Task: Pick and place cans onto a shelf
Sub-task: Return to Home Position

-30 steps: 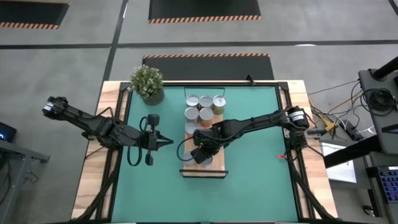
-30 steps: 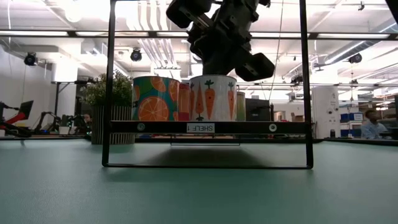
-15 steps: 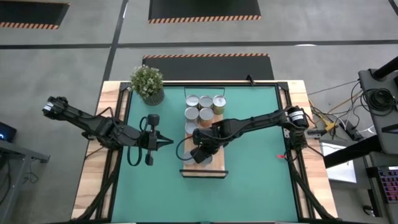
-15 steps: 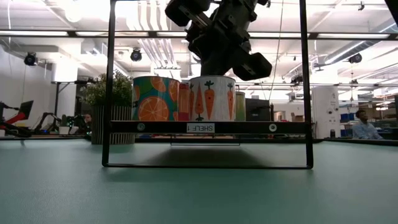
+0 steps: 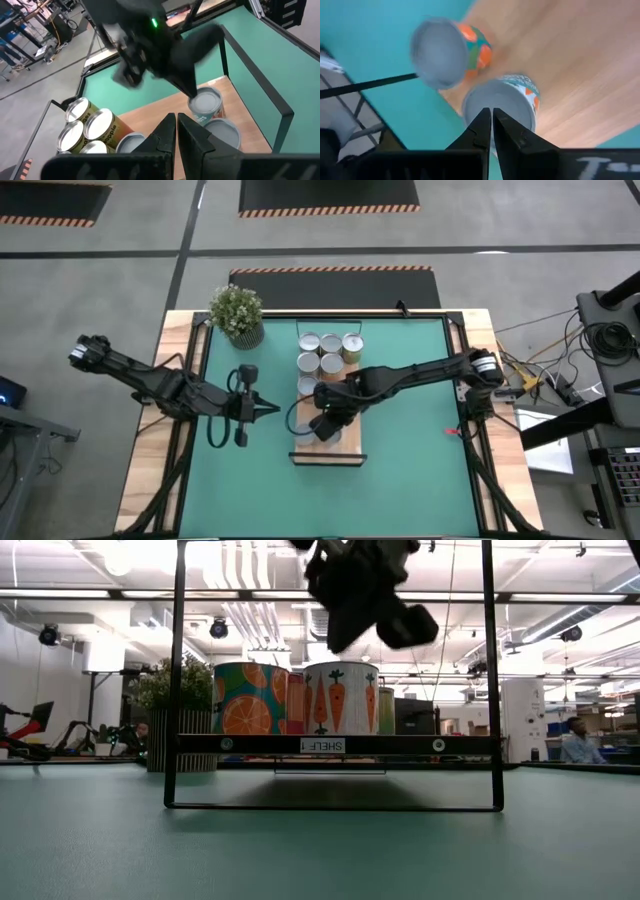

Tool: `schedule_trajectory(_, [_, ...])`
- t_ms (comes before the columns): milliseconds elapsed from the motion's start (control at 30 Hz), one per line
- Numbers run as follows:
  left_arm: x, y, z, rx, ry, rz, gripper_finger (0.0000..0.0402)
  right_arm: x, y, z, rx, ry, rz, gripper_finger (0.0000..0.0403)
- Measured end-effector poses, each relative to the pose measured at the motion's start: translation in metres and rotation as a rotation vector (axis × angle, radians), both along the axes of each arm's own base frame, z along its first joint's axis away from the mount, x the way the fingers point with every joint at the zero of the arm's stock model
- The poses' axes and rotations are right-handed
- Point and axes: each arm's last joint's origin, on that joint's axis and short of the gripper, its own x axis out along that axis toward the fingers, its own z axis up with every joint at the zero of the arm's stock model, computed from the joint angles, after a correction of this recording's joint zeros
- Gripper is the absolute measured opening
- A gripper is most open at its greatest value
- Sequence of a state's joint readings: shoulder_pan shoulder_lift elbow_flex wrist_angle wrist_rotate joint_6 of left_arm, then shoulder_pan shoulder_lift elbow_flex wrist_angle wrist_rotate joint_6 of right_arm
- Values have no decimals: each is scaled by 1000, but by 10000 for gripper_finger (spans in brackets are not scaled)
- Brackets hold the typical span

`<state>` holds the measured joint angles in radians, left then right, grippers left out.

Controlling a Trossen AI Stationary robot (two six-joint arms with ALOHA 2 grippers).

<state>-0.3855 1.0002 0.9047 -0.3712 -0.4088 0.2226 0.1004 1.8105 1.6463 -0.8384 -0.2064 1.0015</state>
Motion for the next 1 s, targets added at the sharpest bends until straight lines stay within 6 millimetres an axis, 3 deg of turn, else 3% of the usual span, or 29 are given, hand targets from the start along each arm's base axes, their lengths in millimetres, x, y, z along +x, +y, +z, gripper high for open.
schedule_trajectory(200, [1, 0, -2, -2, 12, 3, 0, -30, 7, 46, -254, -131, 89, 9])
schedule_trajectory(367, [1, 0, -3, -36, 17, 20, 0, -60, 26, 65, -555, -220, 178, 9])
schedule_trajectory(500, [1, 0, -5, -88, 35, 50, 0, -79, 43, 62, -711, -301, 208, 9])
schedule_trajectory(700, [1, -1, -10, -167, 67, 97, 0, -104, 57, 51, -802, -518, 254, 9])
schedule_trajectory(1000, [10, -5, -19, -229, 104, 144, 0, -146, 42, 35, -875, -773, 220, 9])
